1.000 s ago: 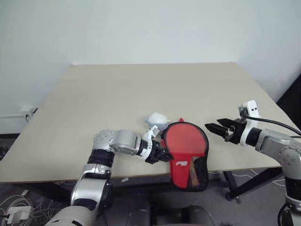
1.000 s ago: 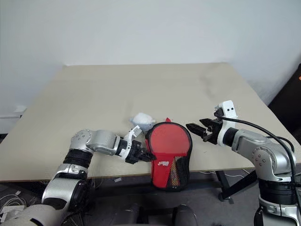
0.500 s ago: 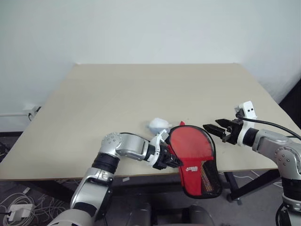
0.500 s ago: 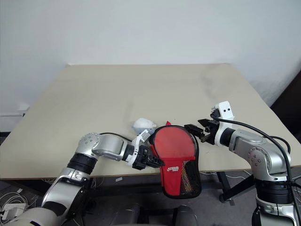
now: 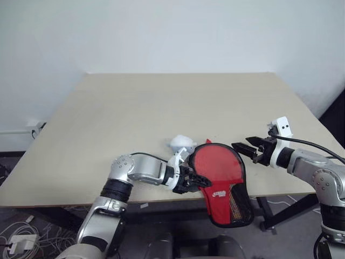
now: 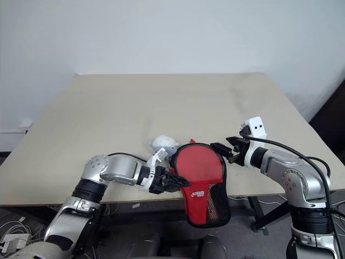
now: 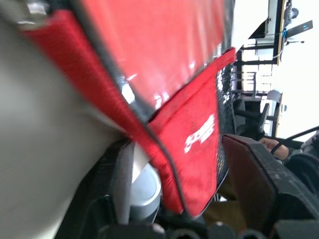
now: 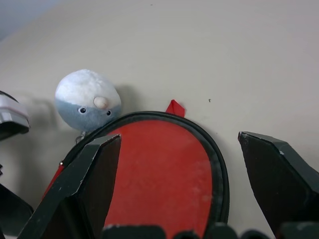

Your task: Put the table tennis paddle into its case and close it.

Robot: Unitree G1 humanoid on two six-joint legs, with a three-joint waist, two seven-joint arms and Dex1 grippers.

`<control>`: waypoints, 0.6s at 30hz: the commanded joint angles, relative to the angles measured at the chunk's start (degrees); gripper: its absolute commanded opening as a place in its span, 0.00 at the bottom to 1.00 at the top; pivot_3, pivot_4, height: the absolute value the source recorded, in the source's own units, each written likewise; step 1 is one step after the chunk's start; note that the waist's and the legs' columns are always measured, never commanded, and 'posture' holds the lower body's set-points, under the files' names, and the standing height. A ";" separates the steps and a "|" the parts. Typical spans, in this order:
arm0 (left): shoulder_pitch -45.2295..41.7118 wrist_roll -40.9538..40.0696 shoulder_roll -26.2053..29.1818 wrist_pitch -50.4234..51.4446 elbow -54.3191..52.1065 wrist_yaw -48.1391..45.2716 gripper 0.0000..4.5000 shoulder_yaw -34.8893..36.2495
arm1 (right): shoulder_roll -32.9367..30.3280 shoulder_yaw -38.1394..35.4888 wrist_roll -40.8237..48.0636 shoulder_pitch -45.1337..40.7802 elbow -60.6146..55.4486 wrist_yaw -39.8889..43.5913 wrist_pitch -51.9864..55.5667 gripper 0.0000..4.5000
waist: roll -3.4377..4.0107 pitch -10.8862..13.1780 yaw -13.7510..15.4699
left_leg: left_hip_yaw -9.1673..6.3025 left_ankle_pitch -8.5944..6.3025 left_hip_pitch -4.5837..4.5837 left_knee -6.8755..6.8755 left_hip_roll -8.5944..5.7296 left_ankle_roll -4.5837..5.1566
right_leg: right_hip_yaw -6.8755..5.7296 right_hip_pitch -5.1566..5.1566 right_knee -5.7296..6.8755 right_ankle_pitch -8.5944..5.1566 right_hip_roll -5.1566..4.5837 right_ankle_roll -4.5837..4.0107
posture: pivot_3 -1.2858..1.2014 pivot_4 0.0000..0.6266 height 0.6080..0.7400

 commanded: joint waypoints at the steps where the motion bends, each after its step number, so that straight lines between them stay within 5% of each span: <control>1: -3.13 -1.04 7.40 3.04 -4.13 -9.64 0.64 -0.55 | 0.77 -0.23 0.87 -1.26 -1.59 0.39 -0.08 0.91 | 0.00 0.00 -0.26 | 0.00 0.00 0.00 -0.03 0.02 -0.02 | 0.00 -0.02 0.01 0.00 0.01 0.00 | 0.52 0.00 0.88; 7: -2.82 0.85 18.35 0.44 -20.46 -23.29 0.64 3.78 | 2.57 1.65 -0.06 -2.86 -1.02 0.55 -0.72 0.91 | 0.01 0.01 -0.45 | 0.01 -0.01 -0.04 -0.07 0.01 -0.04 | 0.00 -0.06 -0.05 -0.01 -0.09 -0.01 | 0.52 0.00 0.88; 10: -3.61 16.69 19.03 -6.18 -25.16 -34.47 0.64 6.46 | 3.68 4.87 -2.13 -3.50 -0.70 0.18 -1.99 0.91 | 0.02 0.00 -0.48 | 0.04 0.00 -0.02 -0.11 0.03 -0.05 | 0.01 -0.07 -0.04 -0.01 -0.13 -0.02 | 0.52 0.00 0.88; 14: -7.51 37.40 18.50 -17.90 -22.64 -48.49 0.64 1.11 | 5.45 7.88 -4.34 -4.17 0.68 0.25 -3.71 0.91 | 0.01 0.00 -0.40 | 0.39 0.09 0.02 -0.28 -0.03 -0.21 | -0.02 -0.10 -0.04 0.00 -0.07 -0.04 | 0.52 0.00 0.88; 18: -13.36 57.04 16.64 -30.70 -13.83 -60.28 0.65 -6.33 | 7.13 10.56 -6.65 -4.59 1.31 0.53 -5.46 0.62 | 0.01 0.00 -0.60 | 0.70 0.16 0.00 -0.39 0.01 -0.33 | -0.02 -0.20 -0.05 0.03 -0.06 -0.08 | 0.52 0.00 0.88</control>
